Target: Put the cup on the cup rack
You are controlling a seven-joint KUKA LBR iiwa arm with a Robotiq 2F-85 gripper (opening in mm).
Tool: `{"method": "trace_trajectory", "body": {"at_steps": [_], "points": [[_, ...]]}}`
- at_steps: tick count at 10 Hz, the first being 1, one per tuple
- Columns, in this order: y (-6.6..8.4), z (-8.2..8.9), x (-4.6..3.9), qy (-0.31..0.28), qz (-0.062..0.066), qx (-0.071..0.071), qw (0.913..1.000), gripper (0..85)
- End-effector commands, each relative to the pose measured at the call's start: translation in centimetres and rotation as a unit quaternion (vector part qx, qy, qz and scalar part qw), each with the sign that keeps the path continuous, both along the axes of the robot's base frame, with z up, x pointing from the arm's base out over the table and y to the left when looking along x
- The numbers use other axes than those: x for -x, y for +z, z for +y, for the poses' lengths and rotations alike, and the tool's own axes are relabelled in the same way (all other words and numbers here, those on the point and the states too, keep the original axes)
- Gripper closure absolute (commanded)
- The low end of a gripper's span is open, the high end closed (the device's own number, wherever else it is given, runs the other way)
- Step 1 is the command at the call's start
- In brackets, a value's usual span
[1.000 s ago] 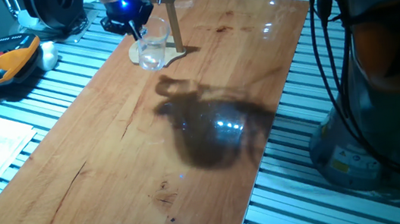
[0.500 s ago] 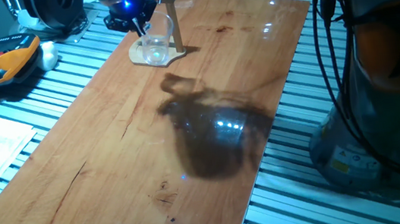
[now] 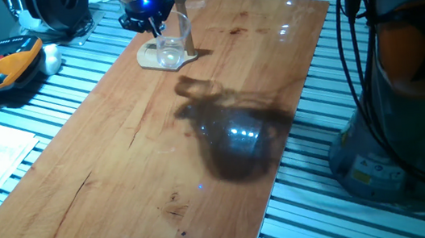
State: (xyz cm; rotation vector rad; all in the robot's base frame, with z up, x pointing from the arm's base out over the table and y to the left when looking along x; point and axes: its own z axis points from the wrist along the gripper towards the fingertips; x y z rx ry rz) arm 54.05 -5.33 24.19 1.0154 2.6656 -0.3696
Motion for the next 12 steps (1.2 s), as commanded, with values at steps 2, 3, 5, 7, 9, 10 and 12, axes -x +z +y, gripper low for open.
{"method": "trace_trajectory", "body": {"at_steps": [2,3,5,7,9,10,12], "points": [[0.17,-0.04,-0.01,-0.019,-0.005,0.009,0.9998,85.0],[0.25,-0.11,0.02,-0.028,-0.005,0.001,0.9996,85.0],[0.24,-0.08,-0.10,-0.032,0.003,-0.006,0.9995,85.0],[0.27,-0.02,-0.12,-0.036,0.014,-0.008,0.9992,85.0],[0.16,0.23,-0.59,-0.045,0.018,-0.005,0.9988,85.0],[0.05,0.13,-0.58,-0.044,0.020,-0.005,0.9988,85.0],[0.05,0.13,-0.58,-0.046,0.020,-0.037,0.9981,85.0]]}}
